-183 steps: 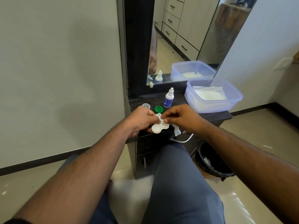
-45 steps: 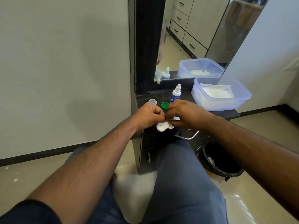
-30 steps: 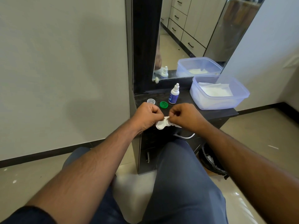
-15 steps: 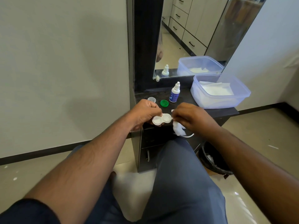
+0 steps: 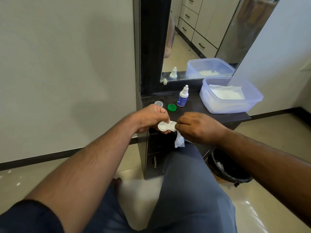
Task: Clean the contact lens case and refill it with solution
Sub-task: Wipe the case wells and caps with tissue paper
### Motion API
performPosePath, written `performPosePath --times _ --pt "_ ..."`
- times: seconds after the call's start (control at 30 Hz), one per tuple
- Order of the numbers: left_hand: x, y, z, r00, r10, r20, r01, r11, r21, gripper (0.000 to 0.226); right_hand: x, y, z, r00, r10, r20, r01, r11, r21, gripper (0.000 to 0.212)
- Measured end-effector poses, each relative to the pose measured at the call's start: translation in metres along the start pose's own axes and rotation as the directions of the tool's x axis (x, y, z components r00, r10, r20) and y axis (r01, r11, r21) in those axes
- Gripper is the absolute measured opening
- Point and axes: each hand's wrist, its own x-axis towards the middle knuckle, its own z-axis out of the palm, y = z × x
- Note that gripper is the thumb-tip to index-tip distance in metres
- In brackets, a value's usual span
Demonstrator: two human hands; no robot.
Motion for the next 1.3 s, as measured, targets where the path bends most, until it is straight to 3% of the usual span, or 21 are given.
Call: performPosePath --times 0.23,0.37,0.5,0.6,0.7,0.77,0.8,0.87,0.9,0.93,0.97,1.0,1.03,1.07,1.13,1.17,1.23,1.3 --pt "0.001 0.000 0.001 1.000 0.003 -0.019 -0.002 0.998 0.066 0.009 -0.001 -0.001 0.003 0.999 -0.035 0.008 0.035 0.999 0.017 0.009" --pt "0.001 0.001 0.000 1.000 -0.025 -0.008 0.025 1.000 0.004 0.009 0.001 -0.004 0.004 0.999 -0.007 -0.040 0.008 1.000 0.027 0.013" --pt "0.000 -0.001 -0.002 1.000 0.001 -0.015 -0.001 0.999 -0.044 0.011 0.000 -0.012 0.014 0.986 0.136 -0.098 -0.132 0.990 0.048 0.004" --pt "0.000 -0.004 -0.001 0.997 0.054 -0.049 -0.054 0.999 -0.004 0.020 -0.001 -0.022 0.024 0.948 0.281 -0.149 -0.271 0.959 0.079 0.017" --pt "-0.001 -0.006 0.001 0.991 0.107 -0.082 -0.107 0.994 0.001 0.025 0.002 -0.032 0.030 0.889 0.407 -0.209 -0.386 0.913 0.133 0.013" --pt "0.000 -0.007 0.002 0.987 0.134 -0.089 -0.135 0.991 -0.006 0.024 0.007 -0.041 0.035 0.793 0.554 -0.253 -0.502 0.830 0.244 0.018" --pt "0.001 -0.008 0.002 0.985 0.147 -0.091 -0.149 0.989 -0.010 0.024 0.010 -0.046 0.037 0.712 0.652 -0.261 -0.566 0.753 0.337 0.018" --pt "0.002 -0.010 0.003 0.980 0.169 -0.104 -0.172 0.985 -0.026 0.025 0.016 -0.055 0.035 0.497 0.843 -0.209 -0.635 0.517 0.574 0.011" --pt "0.003 -0.012 0.003 0.978 0.173 -0.118 -0.178 0.983 -0.039 0.025 0.019 -0.057 0.034 0.358 0.926 -0.118 -0.613 0.328 0.719 0.009" --pt "0.004 -0.013 0.004 0.976 0.172 -0.130 -0.181 0.982 -0.056 0.026 0.022 -0.058 0.033 0.209 0.978 0.018 -0.500 0.091 0.861 0.009" --pt "0.004 -0.014 0.004 0.976 0.171 -0.138 -0.182 0.981 -0.070 0.026 0.025 -0.059 0.031 0.096 0.980 0.176 -0.282 -0.142 0.949 0.010" --pt "0.004 -0.015 0.005 0.975 0.168 -0.144 -0.181 0.980 -0.079 0.027 0.027 -0.058 0.029 0.021 0.954 0.299 -0.036 -0.298 0.954 0.011" --pt "0.004 -0.014 0.005 0.975 0.164 -0.150 -0.178 0.980 -0.084 0.027 0.026 -0.056 0.027 -0.028 0.934 0.355 0.137 -0.348 0.927 0.012" --pt "0.004 -0.014 0.005 0.975 0.160 -0.152 -0.175 0.981 -0.089 0.028 0.024 -0.052 0.027 -0.054 0.934 0.352 0.195 -0.336 0.921 0.012" --pt "0.004 -0.014 0.003 0.977 0.156 -0.144 -0.169 0.982 -0.083 0.027 0.016 -0.045 0.024 -0.021 0.975 0.221 0.011 -0.221 0.975 0.010" --pt "0.004 -0.014 0.003 0.978 0.159 -0.134 -0.169 0.984 -0.064 0.025 0.013 -0.040 0.021 0.049 0.991 0.121 -0.168 -0.112 0.979 0.010" --pt "0.003 -0.012 0.004 0.978 0.174 -0.112 -0.177 0.984 -0.020 0.021 0.010 -0.030 0.015 0.286 0.958 -0.031 -0.485 0.173 0.857 0.012" --pt "0.002 -0.011 0.004 0.977 0.190 -0.098 -0.190 0.982 0.009 0.022 0.015 -0.020 0.007 0.543 0.840 -0.004 -0.610 0.398 0.685 0.014"
